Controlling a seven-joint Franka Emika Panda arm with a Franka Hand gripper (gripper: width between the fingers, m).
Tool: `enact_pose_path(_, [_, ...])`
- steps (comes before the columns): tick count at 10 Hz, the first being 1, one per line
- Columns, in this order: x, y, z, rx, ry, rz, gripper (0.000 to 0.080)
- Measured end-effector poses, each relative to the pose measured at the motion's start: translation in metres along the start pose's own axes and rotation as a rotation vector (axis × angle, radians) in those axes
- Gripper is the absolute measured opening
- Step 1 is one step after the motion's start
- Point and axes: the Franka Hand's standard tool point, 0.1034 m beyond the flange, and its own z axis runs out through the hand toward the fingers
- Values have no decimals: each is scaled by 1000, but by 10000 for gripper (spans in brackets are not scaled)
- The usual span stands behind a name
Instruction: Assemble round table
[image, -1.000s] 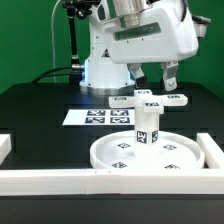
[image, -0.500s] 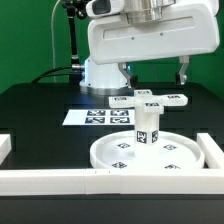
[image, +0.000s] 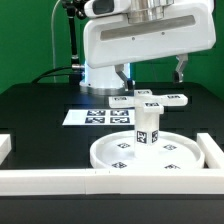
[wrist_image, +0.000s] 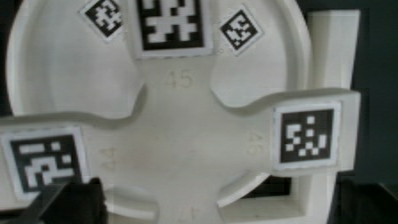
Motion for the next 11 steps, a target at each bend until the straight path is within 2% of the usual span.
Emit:
enact_pose_path(2, [-2,-5,1,-50,-21,-253,648])
enact_pose_path(7, [-7,4,8,-78,-73,-586,648])
enact_pose_path(11, [-9,7,16,-85,-85,-580,648])
